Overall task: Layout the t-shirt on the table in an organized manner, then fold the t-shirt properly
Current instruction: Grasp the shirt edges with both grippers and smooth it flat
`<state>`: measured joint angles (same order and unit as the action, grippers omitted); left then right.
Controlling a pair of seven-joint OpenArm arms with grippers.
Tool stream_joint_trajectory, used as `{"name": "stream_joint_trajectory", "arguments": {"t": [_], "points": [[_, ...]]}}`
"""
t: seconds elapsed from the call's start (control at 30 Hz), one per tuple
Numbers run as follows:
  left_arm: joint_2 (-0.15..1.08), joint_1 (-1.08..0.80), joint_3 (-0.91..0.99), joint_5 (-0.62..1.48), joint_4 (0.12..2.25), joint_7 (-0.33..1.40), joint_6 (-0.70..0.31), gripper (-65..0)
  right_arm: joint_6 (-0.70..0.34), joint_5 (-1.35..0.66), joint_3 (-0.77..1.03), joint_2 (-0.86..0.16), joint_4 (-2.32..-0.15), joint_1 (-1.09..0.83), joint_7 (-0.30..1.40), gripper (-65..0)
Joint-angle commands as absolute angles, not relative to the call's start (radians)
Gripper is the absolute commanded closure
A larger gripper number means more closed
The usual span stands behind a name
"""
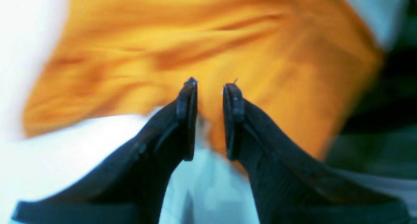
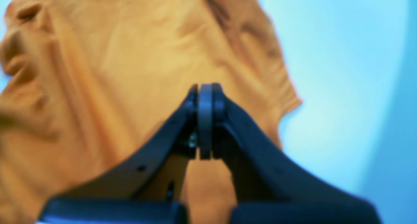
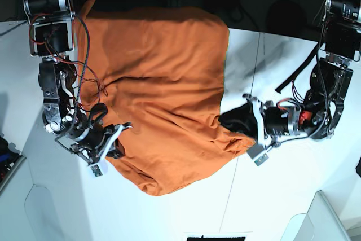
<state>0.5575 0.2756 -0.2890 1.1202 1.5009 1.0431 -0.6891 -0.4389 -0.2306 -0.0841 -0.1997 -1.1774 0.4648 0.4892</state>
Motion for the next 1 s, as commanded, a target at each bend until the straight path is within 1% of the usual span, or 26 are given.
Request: {"name": "stream_joint_trajectory", "arguments": {"t": [0.0, 0.1, 0.2, 0.27, 0.37, 0.5, 0.6, 0.73, 0.83, 0.97], "points": [[0.556, 0.255, -0.282, 1.124, 1.531, 1.037, -0.698, -16.4, -0.442, -0.215, -0.079, -0.181, -1.152, 0.522, 0.447, 0.0], [0.497, 0.146, -0.282, 1.085, 1.570, 1.034, -0.698, -16.4, -0.442, -0.118, -0.079, -0.130, -1.010, 0.599, 0.392, 0.0], [0.434, 0.076, -0.282, 1.073, 1.581, 1.023, -0.698, -16.4, -0.443, -0.034, -0.087, -0.096, -0.871, 0.675, 0.354, 0.0], [0.403, 0.037, -0.282, 1.037, 1.573, 1.018, -0.698, -16.4, -0.459, 0.002, -0.109, -0.094, -0.796, 0.704, 0.354, 0.0], [0.382, -0.004, -0.282, 0.910, 1.539, 0.985, -0.698, -16.4, -0.471, 0.054, -0.150, -0.104, -0.716, 0.718, 0.335, 0.0], [0.380, -0.001, -0.282, 0.696, 1.488, 0.904, -0.697, -16.4, -0.468, 0.058, -0.182, -0.159, -0.697, 0.717, 0.333, 0.0], [0.380, 0.041, -0.282, 0.587, 1.430, 0.856, -0.620, -16.4, -0.469, 0.009, -0.182, -0.221, -0.698, 0.717, 0.337, 0.0], [0.380, 0.117, -0.282, 0.555, 1.294, 0.856, -0.610, -16.4, -0.504, -0.086, -0.182, -0.299, -0.699, 0.696, 0.388, 0.0], [0.380, 0.191, -0.282, 0.536, 1.198, 0.838, -0.610, -16.4, -0.506, -0.153, -0.182, -0.341, -0.722, 0.654, 0.430, 0.0], [0.378, 0.315, -0.282, 0.503, 1.105, 0.801, -0.609, -16.4, -0.505, -0.244, -0.178, -0.403, -0.825, 0.552, 0.469, 0.0]]}}
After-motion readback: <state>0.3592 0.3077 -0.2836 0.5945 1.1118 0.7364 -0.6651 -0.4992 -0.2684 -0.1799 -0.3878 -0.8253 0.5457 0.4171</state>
